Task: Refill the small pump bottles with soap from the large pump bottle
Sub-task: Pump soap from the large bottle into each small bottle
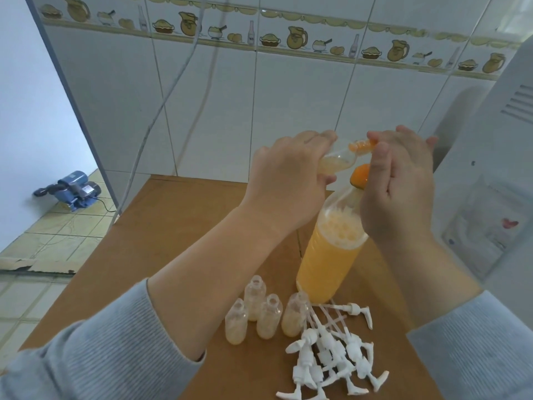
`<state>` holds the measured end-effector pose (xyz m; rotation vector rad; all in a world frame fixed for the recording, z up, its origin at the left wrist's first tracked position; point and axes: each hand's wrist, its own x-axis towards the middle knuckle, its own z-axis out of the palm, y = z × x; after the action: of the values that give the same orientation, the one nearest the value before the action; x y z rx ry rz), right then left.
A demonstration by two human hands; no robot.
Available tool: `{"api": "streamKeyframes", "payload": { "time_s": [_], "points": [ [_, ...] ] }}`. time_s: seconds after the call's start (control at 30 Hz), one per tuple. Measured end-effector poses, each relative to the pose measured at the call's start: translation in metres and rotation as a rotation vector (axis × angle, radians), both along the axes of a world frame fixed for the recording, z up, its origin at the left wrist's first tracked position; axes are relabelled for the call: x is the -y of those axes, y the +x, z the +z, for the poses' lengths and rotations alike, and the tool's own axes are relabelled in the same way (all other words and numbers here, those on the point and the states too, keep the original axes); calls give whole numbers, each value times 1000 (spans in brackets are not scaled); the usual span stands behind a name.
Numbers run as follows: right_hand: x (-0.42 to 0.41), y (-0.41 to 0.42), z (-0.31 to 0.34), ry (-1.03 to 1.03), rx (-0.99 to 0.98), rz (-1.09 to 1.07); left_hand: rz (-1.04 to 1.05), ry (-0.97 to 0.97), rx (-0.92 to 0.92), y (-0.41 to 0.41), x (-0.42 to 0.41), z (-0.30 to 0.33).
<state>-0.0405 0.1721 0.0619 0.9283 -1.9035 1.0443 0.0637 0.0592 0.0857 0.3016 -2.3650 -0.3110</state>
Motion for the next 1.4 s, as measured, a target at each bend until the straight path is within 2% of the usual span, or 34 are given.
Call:
{"api": "streamKeyframes", "payload": {
  "time_s": [0.2, 0.33, 0.47, 0.7, 0.9, 0.97, 1.07, 1.3, 1.4],
  "points": [
    [2, -3, -15, -87, -37, -48, -19, 34, 11, -3, -4, -5],
    [5, -2, -23, -39, -10, -38, -9, 47, 54, -2, -2, -11],
    [-4, 0, -9, 51, -5, -11, -23, 23, 20, 0, 0, -4],
    [3, -2, -12, -46, -24, -33, -51, 45, -17, -2, 0, -5],
    [1, 1, -10, 64, 43, -5, -83, 105, 19, 0, 9, -11],
    [-3, 3, -4, 94, 66, 5, -156, 276, 46, 1, 12, -11],
    [-6, 5, 4, 67, 108, 25, -322, 641, 71, 1, 15, -14],
    [-3, 5, 2, 68, 132, 38, -657, 1335, -8, 11, 16, -31],
    [-4, 3, 0, 60, 116, 35, -688, 1480, -71, 19, 23, -36]
  ]
}}
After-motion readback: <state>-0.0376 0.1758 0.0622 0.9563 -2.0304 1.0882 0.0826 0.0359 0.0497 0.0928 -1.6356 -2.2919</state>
